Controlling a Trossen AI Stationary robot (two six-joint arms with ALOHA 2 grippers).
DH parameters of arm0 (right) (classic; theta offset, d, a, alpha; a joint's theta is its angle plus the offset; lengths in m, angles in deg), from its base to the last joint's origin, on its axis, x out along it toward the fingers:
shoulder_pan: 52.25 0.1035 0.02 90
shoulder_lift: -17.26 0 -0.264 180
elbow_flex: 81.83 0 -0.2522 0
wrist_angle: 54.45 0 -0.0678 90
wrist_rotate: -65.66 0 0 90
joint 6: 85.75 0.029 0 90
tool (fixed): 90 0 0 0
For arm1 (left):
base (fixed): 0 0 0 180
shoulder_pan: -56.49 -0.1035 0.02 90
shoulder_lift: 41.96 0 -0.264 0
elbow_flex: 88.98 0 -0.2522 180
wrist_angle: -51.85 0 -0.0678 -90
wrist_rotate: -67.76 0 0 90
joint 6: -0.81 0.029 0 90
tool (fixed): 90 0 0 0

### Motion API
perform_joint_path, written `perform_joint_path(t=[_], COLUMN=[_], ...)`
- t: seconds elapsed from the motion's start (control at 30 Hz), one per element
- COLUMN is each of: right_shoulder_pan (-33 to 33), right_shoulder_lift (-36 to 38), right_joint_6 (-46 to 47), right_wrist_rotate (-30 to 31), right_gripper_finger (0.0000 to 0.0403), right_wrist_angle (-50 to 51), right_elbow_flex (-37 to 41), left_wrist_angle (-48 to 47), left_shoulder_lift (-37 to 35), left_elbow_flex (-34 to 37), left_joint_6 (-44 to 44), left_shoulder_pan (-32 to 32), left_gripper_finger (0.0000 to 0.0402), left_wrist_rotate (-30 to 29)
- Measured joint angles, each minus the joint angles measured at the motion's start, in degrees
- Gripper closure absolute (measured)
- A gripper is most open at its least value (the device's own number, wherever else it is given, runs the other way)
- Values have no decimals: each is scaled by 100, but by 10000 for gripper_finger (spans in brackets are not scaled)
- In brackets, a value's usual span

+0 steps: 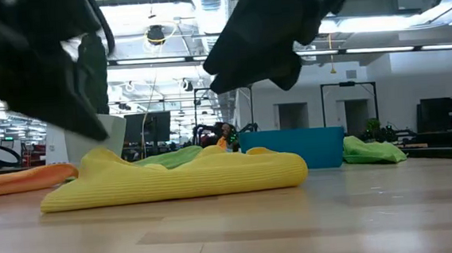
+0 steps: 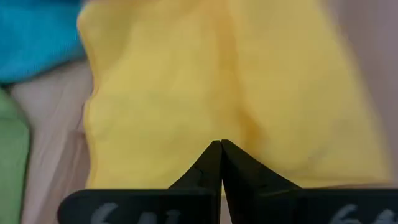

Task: Fold microfiber towels
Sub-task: Fold the yellow towel

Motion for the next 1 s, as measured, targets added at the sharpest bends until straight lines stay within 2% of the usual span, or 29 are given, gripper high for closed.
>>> perform_joint_path(t=[0.1,0.2,0.4,0.57,0.7,0.83,1.0], right_shoulder_pan=[162,307,536,658,801,1001,1211], right_shoulder_lift=[0,0,-1,-2,-2,-2,-3], right_joint_6=[216,388,1152,1906,2175,2281,2260], right_wrist_rotate=[-2,-6,26,13,117,131,160], right_gripper_finger=[247,254,272,282,281,273,250], right_wrist_angle=[-18,-48,223,460,553,903,1105], right_elbow_flex=[0,1,-2,4,2,-57,-231], left_wrist_angle=[-91,95,1696,2360,2416,2314,1184], left_shoulder_lift=[142,344,869,1284,1688,2128,2138], left_elbow_flex=[69,181,91,-331,-921,-1618,-2329], left_joint_6=[54,-157,-1230,-1937,-2152,-2134,-1980], left_shoulder_pan=[-247,-453,-514,-476,-500,-533,-537], left_gripper_finger=[401,401,402,401,401,401,401], left_wrist_rotate=[322,1020,1999,2202,2165,2416,2420])
